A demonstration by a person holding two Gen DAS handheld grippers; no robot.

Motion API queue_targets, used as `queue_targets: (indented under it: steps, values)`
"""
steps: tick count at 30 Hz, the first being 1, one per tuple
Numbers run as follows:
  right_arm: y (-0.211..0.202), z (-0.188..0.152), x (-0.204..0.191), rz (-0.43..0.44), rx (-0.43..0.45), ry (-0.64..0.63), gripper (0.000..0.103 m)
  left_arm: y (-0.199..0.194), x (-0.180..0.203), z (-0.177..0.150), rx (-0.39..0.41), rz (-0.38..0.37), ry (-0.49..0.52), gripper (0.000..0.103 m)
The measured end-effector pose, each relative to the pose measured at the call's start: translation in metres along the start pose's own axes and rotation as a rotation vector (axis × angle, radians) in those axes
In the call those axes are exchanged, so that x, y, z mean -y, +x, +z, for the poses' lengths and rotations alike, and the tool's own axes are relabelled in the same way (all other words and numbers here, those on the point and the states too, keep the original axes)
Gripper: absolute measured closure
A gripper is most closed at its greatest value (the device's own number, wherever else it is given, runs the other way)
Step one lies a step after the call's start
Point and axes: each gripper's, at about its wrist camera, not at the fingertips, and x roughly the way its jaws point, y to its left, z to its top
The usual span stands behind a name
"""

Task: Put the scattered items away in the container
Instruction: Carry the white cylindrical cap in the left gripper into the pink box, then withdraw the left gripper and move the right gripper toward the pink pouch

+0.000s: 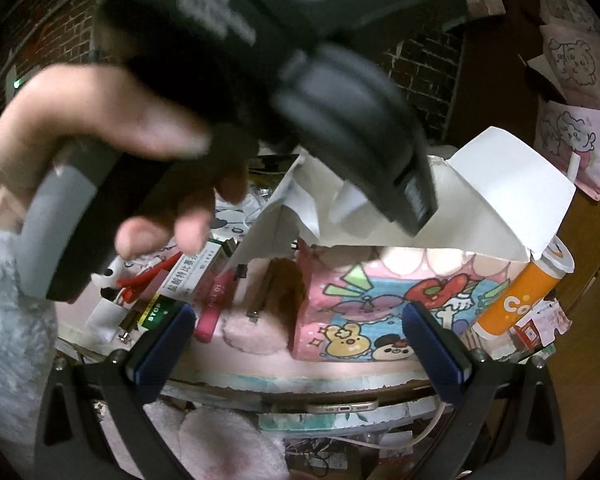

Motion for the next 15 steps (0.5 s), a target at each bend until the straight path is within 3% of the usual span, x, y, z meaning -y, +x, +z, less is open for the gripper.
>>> queue_targets:
  steps: [2,9,15]
  values:
    - [0.001,-0.001,0.000,-0.001,-0.004,0.002,0.000,-0.007,0.002,-0.002,0.041,0.011,0.014,0.019]
    - [0.005,-0.008,-0.002,0.012,-0.008,-0.009,0.000,-0.043,-0.014,-0.014,0.174,0.049,-0.047,0.013]
    - [0.015,-0.029,-0.005,0.100,0.018,0.010,0.000,-0.094,-0.030,-0.069,0.309,0.222,-0.139,0.009]
